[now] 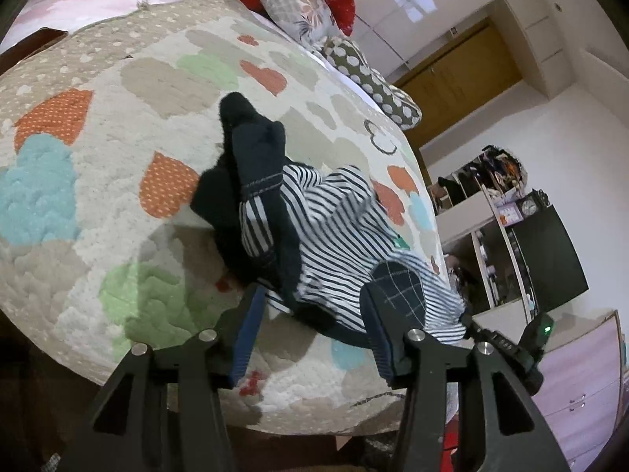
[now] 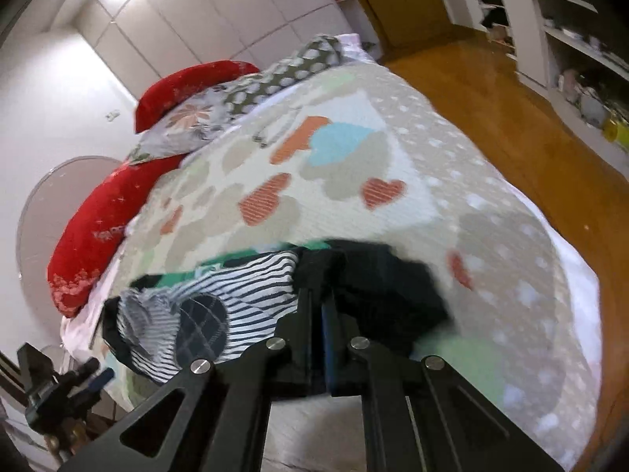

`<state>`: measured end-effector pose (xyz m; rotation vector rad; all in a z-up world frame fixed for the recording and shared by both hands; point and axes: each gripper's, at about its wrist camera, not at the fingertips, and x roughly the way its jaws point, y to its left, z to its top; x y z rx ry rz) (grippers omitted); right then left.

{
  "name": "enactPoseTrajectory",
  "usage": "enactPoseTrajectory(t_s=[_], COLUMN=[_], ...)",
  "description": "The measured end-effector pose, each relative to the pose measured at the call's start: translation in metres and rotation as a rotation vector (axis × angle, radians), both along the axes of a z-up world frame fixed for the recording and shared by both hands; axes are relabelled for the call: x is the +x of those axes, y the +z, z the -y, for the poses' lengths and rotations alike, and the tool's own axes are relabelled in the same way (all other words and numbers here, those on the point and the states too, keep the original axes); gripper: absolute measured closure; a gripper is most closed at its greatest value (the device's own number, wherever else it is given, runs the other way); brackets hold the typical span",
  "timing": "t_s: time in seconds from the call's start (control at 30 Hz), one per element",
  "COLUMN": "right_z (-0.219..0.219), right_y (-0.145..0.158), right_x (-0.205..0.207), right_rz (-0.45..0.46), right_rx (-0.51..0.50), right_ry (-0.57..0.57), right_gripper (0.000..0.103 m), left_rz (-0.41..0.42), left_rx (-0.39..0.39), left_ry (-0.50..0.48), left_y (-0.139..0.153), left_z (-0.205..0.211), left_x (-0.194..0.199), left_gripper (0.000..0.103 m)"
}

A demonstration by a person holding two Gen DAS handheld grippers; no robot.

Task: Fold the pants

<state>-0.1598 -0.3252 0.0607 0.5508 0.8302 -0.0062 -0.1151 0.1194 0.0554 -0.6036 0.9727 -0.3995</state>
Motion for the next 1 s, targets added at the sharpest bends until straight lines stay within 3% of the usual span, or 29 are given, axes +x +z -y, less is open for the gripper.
enactPoseTrajectory(t_s=[0.07, 0.13, 0.2, 0.3, 0.37, 0.43, 0.5, 0.6, 0.77, 0.83, 0.87, 1.0], right_z=[0.010, 0.028, 0.035, 0.035, 0.034, 0.038, 0.043, 0.043, 0.007, -0.005, -0.010, -0.010], right_y=[-0.012, -0.031, -0.036, -0.027, -0.017, -0.011, -0.011, -0.013, -0.013, -0.023, -0.024, 0.006], right_x=[-0.004, -0.008, -0.010, -0.014, -0.017, -0.022, -0.024, -0.019, -0.001, 0.014, 0.019, 0.015], right_rz=[-0.038, -0.069, -0.055, -0.014, 0.011, 0.029, 0.039, 0.021, 0.006, -0.060, -0.077, 0.023], right_rx=[-0.010, 0.065, 0.114, 0.107, 0.062, 0.018, 0.019, 0.018, -0.131, -0.198, -0.209, -0.244], right_ry=[-0.032, -0.071, -0.083, -0.094, -0.108, -0.138, -0.172, -0.171, -0.054, 0.002, 0.024, 0.000], right_gripper=[0.098, 0.098, 0.098, 0.097, 0.085, 0.033, 0.028, 0.030, 0.037, 0.092, 0.092, 0.093], left_rz=[-0.007, -0.011, -0.015, -0.018, -0.021, -0.018, -0.016, -0.018, -0.025, -0.020, -0.013, 0.003], left_rx=[0.002, 0.006, 0.011, 0.016, 0.015, 0.015, 0.017, 0.016, 0.014, 0.023, 0.027, 0.041], left_ry=[-0.006, -0.009, -0.016, -0.030, -0.036, -0.041, -0.042, -0.042, -0.047, -0.046, -0.046, -0.041], left_y=[-0.002, -0.003, -0.004, -0.005, -0.006, -0.006, -0.007, -0.007, -0.009, -0.008, -0.007, -0.006], left_z=[0.004, 0.007, 0.011, 0.015, 0.017, 0.018, 0.020, 0.020, 0.021, 0.022, 0.021, 0.024], left_x=[0.002, 0.002, 0.002, 0.001, 0.002, 0.001, 0.003, 0.003, 0.003, 0.002, 0.001, 0.000], left_gripper=[0.054, 0.054, 0.054, 0.054, 0.054, 0.054, 0.054, 0.054, 0.054, 0.054, 0.054, 0.054])
